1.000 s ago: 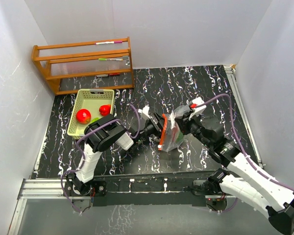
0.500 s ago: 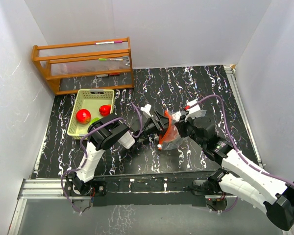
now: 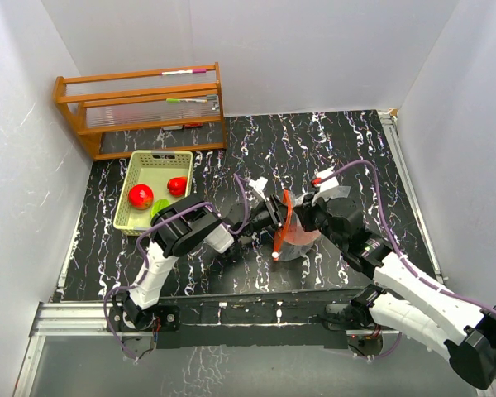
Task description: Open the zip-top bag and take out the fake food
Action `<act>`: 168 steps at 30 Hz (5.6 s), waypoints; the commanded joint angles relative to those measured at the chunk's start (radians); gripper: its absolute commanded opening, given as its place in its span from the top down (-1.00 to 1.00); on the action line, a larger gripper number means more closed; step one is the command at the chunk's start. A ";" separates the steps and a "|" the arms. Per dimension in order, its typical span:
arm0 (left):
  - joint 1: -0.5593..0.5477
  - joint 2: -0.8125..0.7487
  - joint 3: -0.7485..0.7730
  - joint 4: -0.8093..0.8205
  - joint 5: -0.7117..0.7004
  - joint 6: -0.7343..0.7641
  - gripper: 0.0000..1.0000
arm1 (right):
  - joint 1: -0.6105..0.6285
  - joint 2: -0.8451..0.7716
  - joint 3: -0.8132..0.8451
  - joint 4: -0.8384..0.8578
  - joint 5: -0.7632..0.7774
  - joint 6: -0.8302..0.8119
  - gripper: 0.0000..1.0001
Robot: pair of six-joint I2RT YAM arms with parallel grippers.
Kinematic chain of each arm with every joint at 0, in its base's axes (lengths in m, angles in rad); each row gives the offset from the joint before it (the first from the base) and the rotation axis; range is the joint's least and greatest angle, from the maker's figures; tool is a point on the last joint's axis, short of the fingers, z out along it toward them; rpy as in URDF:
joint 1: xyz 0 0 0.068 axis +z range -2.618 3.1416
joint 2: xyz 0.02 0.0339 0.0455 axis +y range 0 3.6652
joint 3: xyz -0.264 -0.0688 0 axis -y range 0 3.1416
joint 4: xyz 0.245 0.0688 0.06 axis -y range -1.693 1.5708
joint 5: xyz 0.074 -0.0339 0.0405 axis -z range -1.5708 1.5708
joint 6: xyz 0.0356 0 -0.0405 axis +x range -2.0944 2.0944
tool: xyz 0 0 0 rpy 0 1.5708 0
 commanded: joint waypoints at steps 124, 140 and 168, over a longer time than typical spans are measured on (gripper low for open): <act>0.941 -0.967 -0.088 -1.493 -0.377 0.554 0.63 | -0.172 0.121 0.001 0.048 0.038 0.061 0.85; 0.948 -0.983 -0.065 -1.483 -0.235 0.556 -0.47 | -0.180 0.141 0.008 0.069 0.010 0.075 0.85; 0.647 -0.938 -0.060 -1.418 -0.145 0.584 -0.53 | -0.392 0.586 0.471 0.205 -0.177 0.068 0.84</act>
